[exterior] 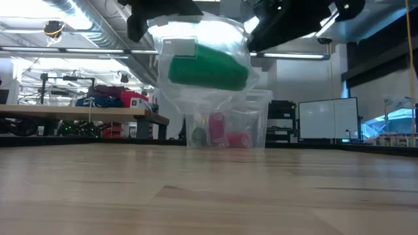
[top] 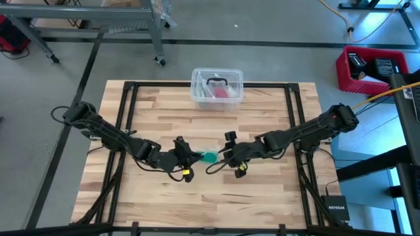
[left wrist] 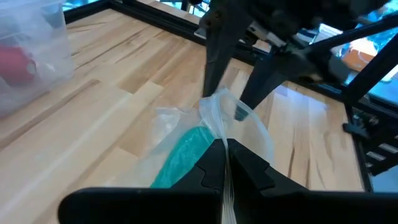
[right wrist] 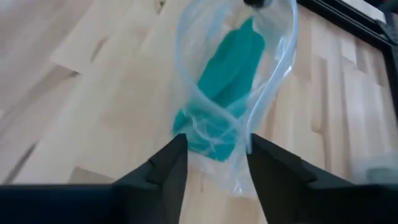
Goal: Roll bandage
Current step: Put the rolled bandage into the transparent zip bag, then close the transparent zip bag
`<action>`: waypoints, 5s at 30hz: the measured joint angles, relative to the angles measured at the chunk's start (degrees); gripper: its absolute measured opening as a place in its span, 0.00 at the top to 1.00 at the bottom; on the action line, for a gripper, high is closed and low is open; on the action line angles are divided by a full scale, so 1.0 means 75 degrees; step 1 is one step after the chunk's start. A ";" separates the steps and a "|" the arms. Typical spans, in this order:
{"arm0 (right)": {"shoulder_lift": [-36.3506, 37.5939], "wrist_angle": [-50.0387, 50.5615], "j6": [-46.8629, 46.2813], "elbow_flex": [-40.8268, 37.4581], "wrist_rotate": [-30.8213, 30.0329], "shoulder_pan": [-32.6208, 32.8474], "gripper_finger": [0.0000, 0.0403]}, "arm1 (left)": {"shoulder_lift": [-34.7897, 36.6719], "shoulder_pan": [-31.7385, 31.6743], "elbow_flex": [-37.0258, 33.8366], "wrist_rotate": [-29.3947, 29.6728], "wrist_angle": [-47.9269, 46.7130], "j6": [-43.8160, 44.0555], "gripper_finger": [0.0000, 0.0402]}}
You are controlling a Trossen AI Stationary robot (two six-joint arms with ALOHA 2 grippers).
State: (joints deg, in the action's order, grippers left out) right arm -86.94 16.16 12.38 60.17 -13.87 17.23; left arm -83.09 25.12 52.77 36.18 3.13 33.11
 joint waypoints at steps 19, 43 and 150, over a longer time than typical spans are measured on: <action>0.0568 0.0708 0.0119 0.0575 -0.0419 0.0006 0.98 | 0.0164 0.0123 0.0020 0.0038 -0.0592 -0.0360 0.99; -0.0318 0.0435 -0.0385 0.0608 0.0321 -0.0355 0.99 | 0.1263 0.0246 0.0004 -0.0016 -0.3193 -0.0764 0.62; -0.0294 0.0999 -0.0411 0.1051 0.0536 -0.1052 1.00 | 0.0093 0.0458 0.0464 -0.0001 -0.4316 0.0402 0.75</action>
State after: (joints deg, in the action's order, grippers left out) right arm -89.14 23.64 9.30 68.05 -9.85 9.34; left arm -82.39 28.56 56.25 36.17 -29.25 36.13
